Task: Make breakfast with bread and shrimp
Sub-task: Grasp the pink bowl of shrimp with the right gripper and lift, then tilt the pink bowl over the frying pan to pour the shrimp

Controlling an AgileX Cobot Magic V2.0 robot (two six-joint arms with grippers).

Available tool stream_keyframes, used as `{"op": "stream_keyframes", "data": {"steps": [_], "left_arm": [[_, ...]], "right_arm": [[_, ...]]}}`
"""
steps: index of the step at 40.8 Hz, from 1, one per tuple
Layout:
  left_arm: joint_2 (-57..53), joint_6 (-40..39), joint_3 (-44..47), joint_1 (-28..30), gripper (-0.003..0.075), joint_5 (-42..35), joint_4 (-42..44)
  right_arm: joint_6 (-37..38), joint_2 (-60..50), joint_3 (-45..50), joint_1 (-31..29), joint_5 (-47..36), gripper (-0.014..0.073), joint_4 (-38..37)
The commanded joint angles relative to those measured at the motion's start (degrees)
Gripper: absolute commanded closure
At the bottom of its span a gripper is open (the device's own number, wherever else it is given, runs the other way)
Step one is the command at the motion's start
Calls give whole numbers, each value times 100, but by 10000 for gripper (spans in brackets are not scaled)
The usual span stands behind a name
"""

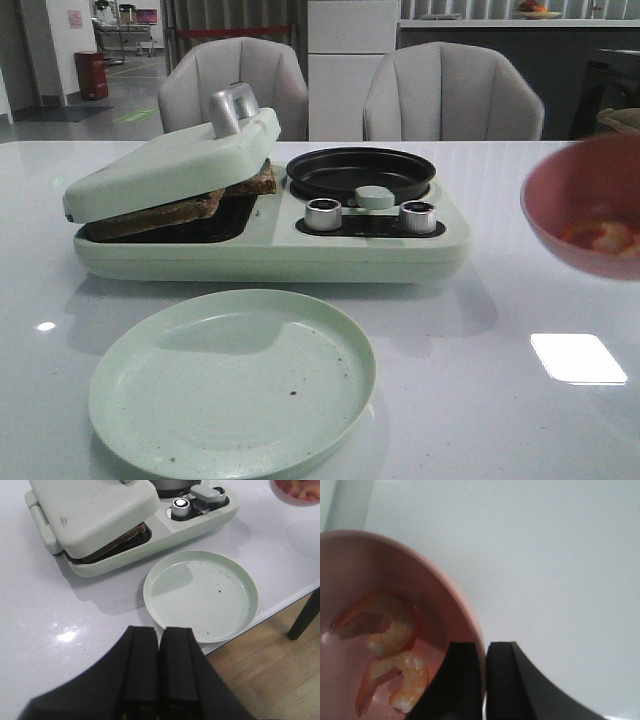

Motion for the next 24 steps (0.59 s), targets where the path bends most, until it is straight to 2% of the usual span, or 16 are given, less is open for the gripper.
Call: {"op": "stream_keyframes", "data": {"steps": [1,15,24], "left_arm": [[36,-64,-163,-34,619,-444,-58],[36,-64,-163,-34,619,-444,-58],[36,-64,-163,-34,619,-444,-58]], "right_arm": [[495,-434,-532,385,-83,540,-873],[2949,102,-1764,2153,938,540,-4304],[3498,1121,-2543,2821,1389,540,-6176]]}}
